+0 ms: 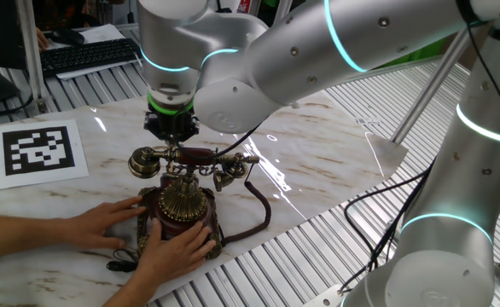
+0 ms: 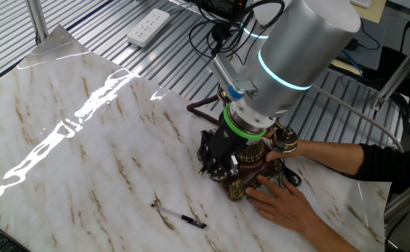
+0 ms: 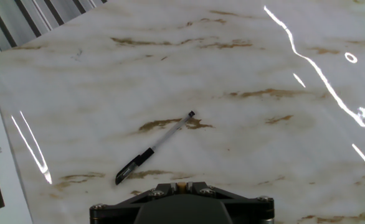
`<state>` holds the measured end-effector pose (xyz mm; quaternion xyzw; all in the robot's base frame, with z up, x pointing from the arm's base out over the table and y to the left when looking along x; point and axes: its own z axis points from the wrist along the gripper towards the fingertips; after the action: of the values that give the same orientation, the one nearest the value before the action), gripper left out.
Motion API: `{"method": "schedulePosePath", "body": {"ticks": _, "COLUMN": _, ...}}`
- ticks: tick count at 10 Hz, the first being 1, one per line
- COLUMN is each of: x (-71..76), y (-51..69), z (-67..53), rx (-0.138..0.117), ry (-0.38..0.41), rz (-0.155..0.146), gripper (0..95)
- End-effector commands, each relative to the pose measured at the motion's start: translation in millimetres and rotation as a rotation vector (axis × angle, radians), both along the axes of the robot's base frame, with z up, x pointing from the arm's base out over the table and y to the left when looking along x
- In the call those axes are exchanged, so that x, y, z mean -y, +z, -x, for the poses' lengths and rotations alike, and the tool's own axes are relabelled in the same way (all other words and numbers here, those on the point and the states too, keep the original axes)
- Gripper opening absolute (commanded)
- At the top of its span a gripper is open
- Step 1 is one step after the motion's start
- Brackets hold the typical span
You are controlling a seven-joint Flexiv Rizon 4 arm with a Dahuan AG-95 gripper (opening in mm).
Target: Dial a number on an old rotary phone
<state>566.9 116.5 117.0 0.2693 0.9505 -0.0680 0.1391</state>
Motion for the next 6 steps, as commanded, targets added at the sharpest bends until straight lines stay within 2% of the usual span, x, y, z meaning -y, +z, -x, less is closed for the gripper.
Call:
{"method": "schedulePosePath", "body": {"ticks": 1, "x": -2.4, "y": -1.1, "z": -2.3, "rx": 0.004, "ry": -0.007, "rz": 0.009, "gripper": 0.0}}
{"method": "schedulePosePath", "body": {"ticks": 3, "x": -3.1, "y": -2.1, "z": -4.9, "rx": 0.007, "ry": -0.01, "rz": 0.017, "gripper": 0.0}}
{"method": "schedulePosePath", "body": {"ticks": 6, "x": -4.7, "y": -6.0, "z": -7.3, "rx": 0.027, "ry": -0.01, "rz": 0.037, "gripper": 0.0}}
